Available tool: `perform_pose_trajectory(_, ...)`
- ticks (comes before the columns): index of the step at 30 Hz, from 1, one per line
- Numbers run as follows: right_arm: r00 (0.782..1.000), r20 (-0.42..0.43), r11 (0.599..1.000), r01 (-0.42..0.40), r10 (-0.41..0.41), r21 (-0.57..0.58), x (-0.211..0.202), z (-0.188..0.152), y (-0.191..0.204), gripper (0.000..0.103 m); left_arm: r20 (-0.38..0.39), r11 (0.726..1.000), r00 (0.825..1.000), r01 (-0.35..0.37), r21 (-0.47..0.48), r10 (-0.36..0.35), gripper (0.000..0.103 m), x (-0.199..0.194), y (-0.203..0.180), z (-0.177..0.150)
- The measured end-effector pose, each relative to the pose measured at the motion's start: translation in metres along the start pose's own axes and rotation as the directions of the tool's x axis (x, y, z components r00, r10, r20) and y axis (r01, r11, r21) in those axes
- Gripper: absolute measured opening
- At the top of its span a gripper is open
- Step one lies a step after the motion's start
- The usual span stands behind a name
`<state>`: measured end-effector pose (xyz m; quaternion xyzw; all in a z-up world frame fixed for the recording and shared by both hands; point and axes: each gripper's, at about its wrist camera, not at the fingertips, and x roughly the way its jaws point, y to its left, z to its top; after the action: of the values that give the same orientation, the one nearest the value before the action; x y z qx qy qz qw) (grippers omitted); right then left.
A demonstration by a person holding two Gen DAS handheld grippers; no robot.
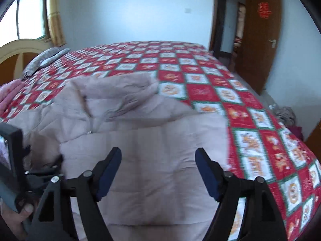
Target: Fold large clothes
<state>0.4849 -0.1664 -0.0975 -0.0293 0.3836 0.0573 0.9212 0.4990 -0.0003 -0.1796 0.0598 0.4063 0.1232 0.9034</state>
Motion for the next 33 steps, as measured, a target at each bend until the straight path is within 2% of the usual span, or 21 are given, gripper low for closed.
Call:
perform_pose_trajectory(2,1.0,-0.029,1.0,0.003,-0.003,-0.02,0.017,-0.008,0.012,0.078,-0.004,1.0,1.0,0.01,-0.005,-0.01,0.102,0.0,0.001,0.0)
perform_pose_trajectory(5,0.993,-0.114,1.0,0.002,-0.004,-0.019,0.051,-0.027,0.021,0.079,-0.015,0.998,0.999,0.047,-0.032,-0.048,0.102,0.003,0.008,0.001)
perform_pose_trajectory(9,0.996,-0.081,0.999,0.024,-0.026,-0.03,0.06,-0.034,0.021,0.081,-0.018,0.997,0.998,0.066,-0.047,-0.067,0.102,0.004,0.01,0.0)
perform_pose_trajectory(18,0.996,-0.084,0.999,0.026,-0.028,-0.023,0.063,-0.038,0.024,0.084,-0.004,0.995,0.997,0.081,-0.058,-0.082,0.102,-0.004,0.016,0.001)
perform_pose_trajectory(21,0.996,-0.085,0.999,0.038,-0.04,-0.031,0.064,-0.04,0.026,0.085,0.024,0.997,0.999,0.046,-0.064,-0.044,0.102,-0.02,0.029,0.001)
perform_pose_trajectory(25,0.995,-0.085,0.999,0.043,-0.046,-0.034,0.065,-0.04,0.025,0.085,0.089,0.996,0.996,0.026,-0.08,-0.019,0.102,-0.052,0.064,0.001)
perform_pose_trajectory(27,0.995,-0.085,0.998,0.051,-0.054,-0.038,0.065,-0.041,0.027,0.085,0.109,0.996,0.994,-0.019,-0.084,0.028,0.102,-0.067,0.094,-0.002)
perform_pose_trajectory(30,0.994,-0.086,0.996,0.069,-0.073,-0.05,0.065,-0.04,0.028,0.086,0.09,0.991,0.992,-0.08,-0.109,0.09,0.102,-0.075,0.145,-0.011)
perform_pose_trajectory(33,0.992,-0.084,0.994,0.09,-0.096,-0.067,0.065,-0.04,0.031,0.087,0.054,0.97,0.98,-0.181,-0.16,0.191,0.102,-0.079,0.211,-0.036)
